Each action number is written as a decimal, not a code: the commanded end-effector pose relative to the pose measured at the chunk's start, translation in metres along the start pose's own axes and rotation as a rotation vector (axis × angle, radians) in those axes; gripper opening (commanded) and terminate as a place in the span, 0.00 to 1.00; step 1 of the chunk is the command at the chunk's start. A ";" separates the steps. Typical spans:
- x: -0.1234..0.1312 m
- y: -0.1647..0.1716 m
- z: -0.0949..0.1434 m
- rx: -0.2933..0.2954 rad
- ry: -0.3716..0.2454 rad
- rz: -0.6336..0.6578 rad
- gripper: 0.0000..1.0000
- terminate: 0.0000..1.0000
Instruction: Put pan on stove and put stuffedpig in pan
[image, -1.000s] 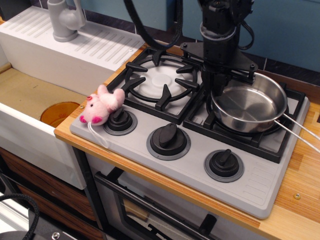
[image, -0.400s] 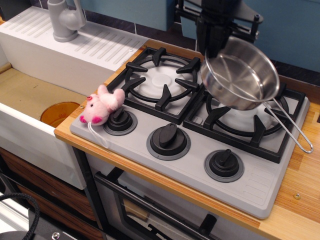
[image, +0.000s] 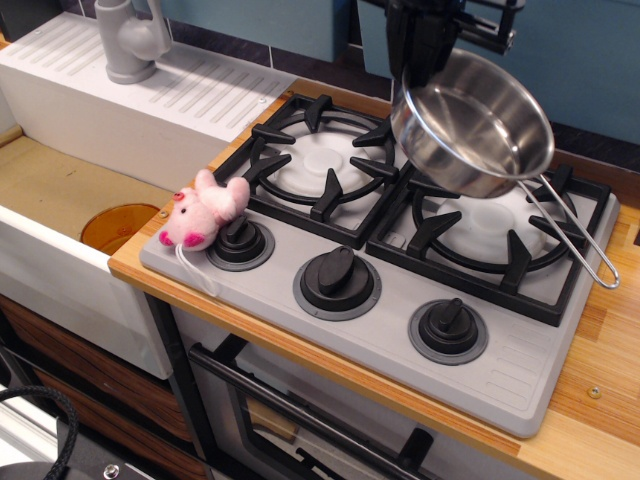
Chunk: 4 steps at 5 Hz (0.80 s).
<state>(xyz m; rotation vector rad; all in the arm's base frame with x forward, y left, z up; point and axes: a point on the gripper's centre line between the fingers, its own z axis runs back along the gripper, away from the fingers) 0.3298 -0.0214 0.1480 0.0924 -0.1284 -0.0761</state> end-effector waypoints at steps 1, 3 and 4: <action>0.014 0.050 0.024 -0.008 -0.106 -0.059 0.00 0.00; 0.023 0.092 0.009 0.002 -0.145 -0.104 0.00 0.00; 0.028 0.107 0.000 -0.007 -0.159 -0.115 0.00 0.00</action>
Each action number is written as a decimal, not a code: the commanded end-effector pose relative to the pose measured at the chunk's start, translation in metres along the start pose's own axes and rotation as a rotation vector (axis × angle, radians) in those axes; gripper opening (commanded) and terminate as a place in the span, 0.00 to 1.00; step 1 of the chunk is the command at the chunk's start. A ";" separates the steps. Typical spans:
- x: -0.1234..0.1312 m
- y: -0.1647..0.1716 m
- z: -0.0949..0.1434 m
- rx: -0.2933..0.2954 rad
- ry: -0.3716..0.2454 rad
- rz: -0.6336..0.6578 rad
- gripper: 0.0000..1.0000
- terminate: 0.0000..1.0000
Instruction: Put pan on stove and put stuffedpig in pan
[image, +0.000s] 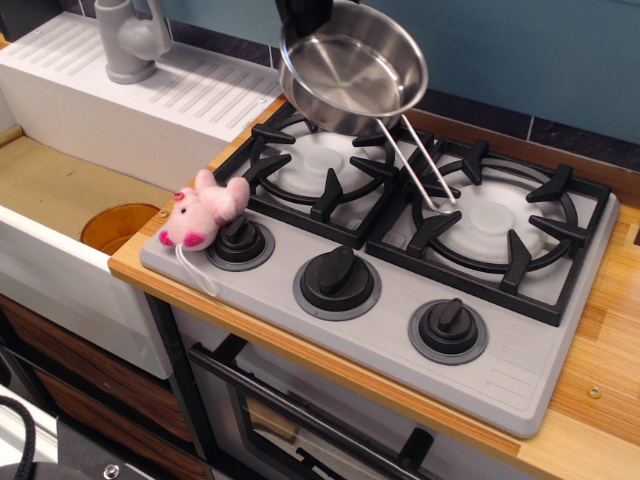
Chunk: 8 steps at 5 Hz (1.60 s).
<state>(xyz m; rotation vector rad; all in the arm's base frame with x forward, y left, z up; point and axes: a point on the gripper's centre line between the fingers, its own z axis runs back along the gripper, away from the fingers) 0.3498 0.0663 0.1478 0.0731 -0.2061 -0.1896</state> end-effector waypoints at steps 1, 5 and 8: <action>0.017 0.028 -0.005 0.019 -0.094 -0.014 0.00 0.00; 0.009 0.046 -0.041 0.031 -0.116 -0.005 1.00 0.00; 0.006 0.032 -0.028 0.025 -0.092 0.024 1.00 0.00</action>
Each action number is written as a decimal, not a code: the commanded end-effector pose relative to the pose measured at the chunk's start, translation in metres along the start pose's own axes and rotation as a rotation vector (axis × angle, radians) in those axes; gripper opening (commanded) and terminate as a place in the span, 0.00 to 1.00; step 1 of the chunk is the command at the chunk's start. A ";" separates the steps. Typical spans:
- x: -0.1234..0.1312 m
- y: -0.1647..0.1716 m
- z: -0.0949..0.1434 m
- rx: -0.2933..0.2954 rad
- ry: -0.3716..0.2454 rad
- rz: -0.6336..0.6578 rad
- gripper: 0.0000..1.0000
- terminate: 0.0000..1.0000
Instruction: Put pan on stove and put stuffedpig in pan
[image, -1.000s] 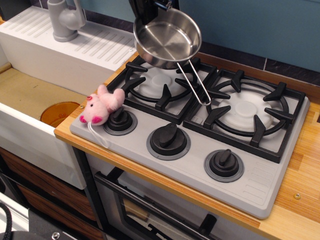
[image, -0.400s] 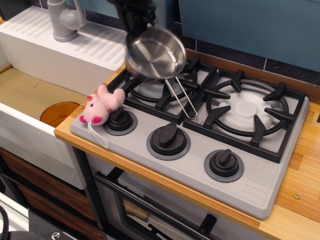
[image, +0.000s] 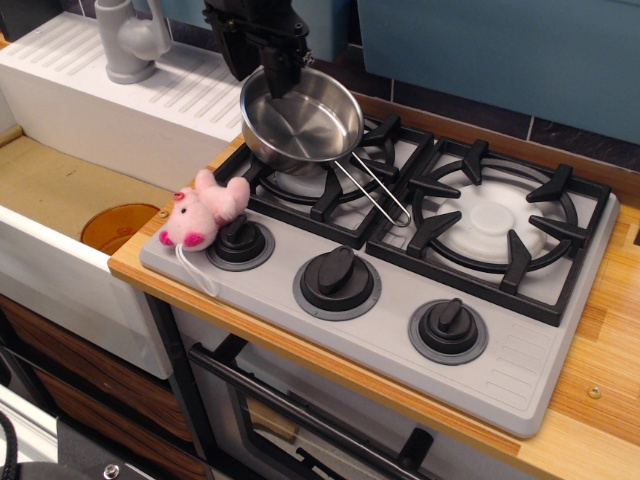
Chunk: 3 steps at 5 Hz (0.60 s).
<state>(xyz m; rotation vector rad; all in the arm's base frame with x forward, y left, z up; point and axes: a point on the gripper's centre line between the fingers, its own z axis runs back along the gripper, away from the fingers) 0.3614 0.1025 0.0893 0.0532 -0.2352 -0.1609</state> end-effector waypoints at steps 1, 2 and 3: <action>0.015 -0.004 0.042 0.042 -0.050 -0.013 1.00 0.00; 0.014 -0.006 0.050 0.043 -0.036 -0.014 1.00 0.00; 0.016 -0.008 0.060 0.037 0.000 -0.023 1.00 0.00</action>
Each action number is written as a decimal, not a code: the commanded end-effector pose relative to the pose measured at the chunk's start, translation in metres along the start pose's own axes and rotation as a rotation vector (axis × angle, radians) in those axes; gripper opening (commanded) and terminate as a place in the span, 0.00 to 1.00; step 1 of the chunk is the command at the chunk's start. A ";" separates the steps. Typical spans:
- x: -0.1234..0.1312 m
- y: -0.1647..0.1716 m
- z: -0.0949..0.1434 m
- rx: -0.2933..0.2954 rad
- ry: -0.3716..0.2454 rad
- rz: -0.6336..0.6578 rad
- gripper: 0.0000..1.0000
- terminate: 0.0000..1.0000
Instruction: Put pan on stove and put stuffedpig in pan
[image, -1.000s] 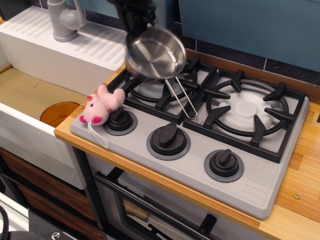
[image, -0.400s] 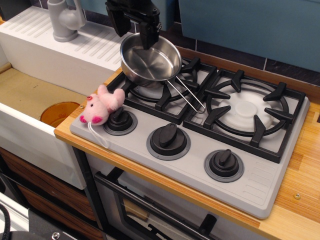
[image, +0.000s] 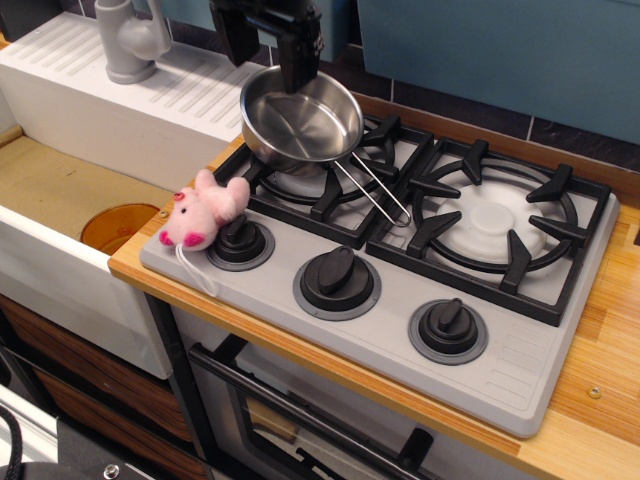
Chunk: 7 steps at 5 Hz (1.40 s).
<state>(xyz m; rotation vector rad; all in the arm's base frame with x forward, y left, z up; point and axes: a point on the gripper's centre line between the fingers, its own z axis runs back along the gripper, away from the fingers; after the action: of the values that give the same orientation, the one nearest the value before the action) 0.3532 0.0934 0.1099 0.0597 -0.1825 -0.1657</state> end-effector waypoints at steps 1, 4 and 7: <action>0.012 -0.001 0.038 0.041 -0.051 -0.028 1.00 0.00; -0.030 -0.014 0.033 0.063 -0.051 -0.010 1.00 0.00; -0.090 -0.026 -0.015 0.116 -0.141 0.006 1.00 0.00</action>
<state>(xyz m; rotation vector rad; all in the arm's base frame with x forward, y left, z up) 0.2548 0.0816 0.0620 0.1370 -0.2848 -0.1518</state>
